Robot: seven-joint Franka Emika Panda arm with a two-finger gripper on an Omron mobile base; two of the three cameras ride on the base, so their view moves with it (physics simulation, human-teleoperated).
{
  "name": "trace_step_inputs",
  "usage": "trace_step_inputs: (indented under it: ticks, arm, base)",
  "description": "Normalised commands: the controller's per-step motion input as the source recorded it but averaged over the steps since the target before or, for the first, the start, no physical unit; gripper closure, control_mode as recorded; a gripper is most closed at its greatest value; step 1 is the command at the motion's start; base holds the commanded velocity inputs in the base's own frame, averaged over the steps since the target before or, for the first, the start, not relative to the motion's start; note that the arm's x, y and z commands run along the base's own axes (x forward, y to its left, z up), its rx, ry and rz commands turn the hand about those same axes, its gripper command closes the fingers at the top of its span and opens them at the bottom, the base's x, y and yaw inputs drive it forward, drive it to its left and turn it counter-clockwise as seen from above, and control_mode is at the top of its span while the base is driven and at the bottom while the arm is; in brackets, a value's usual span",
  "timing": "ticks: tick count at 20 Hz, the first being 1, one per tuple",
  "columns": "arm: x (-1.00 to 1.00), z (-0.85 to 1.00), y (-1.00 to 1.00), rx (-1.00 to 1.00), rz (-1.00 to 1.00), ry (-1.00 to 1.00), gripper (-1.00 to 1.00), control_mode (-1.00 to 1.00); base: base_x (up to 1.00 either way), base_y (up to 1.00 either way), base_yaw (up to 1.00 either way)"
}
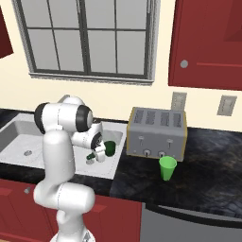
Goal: Move any existing items from the left basin to the right basin for drying. Then move the cup from the counter to the left basin of the sink for washing.
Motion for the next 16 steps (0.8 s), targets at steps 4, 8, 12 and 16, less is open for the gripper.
trace_step_inputs:
  ticks: [4,8,12,16]
  arm:
    - [0.05,-0.10,0.00,0.00,0.00,0.00,1.00,-1.00]
    - [0.03,-0.08,0.00,0.00,0.00,0.00,1.00,-1.00]
    - [0.00,-0.12,0.00,0.00,0.00,0.00,1.00,-1.00]
    - [0.02,-0.13,0.00,0.00,0.00,0.00,1.00,-1.00]
  base:
    - [0.00,0.00,0.00]
    - [0.00,0.00,0.00]
    - [0.00,0.00,0.00]
    - [0.00,0.00,0.00]
